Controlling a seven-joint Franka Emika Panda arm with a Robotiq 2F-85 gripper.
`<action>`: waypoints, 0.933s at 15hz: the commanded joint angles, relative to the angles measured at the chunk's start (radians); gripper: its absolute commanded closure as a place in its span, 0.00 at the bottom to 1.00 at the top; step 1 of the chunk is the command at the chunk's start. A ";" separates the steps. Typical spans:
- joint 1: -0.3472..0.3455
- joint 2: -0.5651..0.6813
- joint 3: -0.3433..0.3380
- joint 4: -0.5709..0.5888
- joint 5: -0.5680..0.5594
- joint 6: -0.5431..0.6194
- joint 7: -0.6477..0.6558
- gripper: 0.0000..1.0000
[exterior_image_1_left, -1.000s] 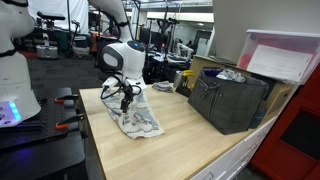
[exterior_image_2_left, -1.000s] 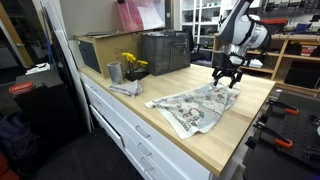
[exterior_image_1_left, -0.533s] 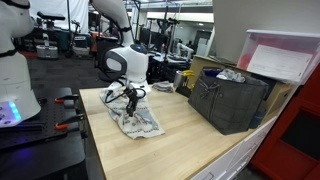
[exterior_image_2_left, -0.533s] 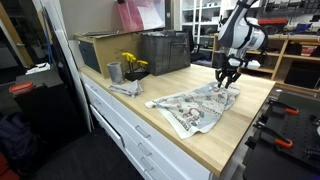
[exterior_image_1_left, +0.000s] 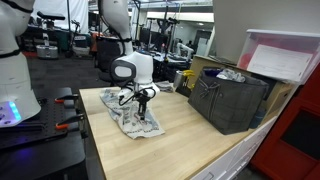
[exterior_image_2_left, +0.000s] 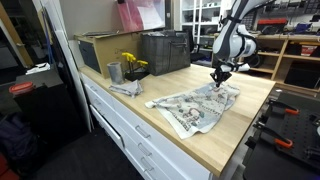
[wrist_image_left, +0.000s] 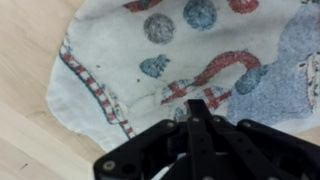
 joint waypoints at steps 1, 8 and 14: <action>0.080 0.054 -0.086 0.034 -0.121 0.049 0.094 1.00; 0.202 0.151 -0.205 0.094 -0.231 0.082 0.151 1.00; 0.242 0.198 -0.227 0.155 -0.244 0.083 0.161 1.00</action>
